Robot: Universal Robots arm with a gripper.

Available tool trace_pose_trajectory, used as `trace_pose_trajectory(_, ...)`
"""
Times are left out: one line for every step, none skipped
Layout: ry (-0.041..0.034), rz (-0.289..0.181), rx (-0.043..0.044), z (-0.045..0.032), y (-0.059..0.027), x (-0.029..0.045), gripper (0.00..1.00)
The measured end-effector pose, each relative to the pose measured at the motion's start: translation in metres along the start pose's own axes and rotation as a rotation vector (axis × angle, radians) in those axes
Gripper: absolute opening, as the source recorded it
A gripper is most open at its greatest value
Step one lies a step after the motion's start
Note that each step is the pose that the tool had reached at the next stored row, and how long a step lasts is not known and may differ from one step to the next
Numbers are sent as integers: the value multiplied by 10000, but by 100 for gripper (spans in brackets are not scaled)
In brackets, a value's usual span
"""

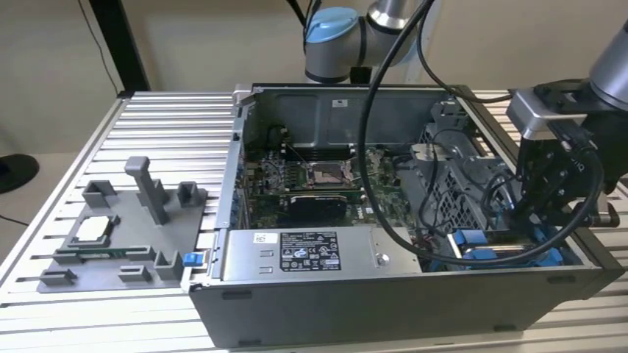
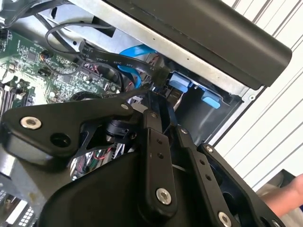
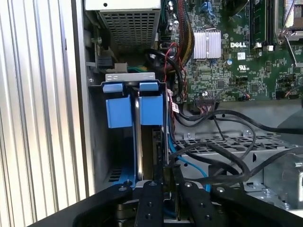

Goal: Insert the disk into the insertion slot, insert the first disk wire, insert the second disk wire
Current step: 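Insert the first disk wire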

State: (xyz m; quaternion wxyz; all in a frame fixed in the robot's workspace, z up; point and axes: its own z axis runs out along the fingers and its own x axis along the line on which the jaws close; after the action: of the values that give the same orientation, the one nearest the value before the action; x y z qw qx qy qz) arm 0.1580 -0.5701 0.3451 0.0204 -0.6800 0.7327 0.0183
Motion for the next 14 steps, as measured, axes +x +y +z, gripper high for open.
trace_pose_trajectory(2,-1,0,0,-1,2,0)
trace_pose_trajectory(8,0,1,0,-2,3,0)
trace_pose_trajectory(16,-1,2,1,-2,5,0)
trace_pose_trajectory(29,-1,3,1,-2,7,0)
trace_pose_trajectory(43,-1,3,1,-3,11,0)
trace_pose_trajectory(55,-1,4,1,-4,17,0)
trace_pose_trajectory(62,-1,5,2,-4,20,0)
trace_pose_trajectory(67,-1,5,3,-4,23,0)
trace_pose_trajectory(68,-1,5,5,-4,24,0)
trace_pose_trajectory(70,-1,5,5,-4,24,0)
trace_pose_trajectory(71,-1,5,5,-4,24,0)
trace_pose_trajectory(72,-1,5,5,-4,24,0)
trace_pose_trajectory(71,-1,5,7,-4,25,0)
trace_pose_trajectory(69,-1,5,10,-3,25,0)
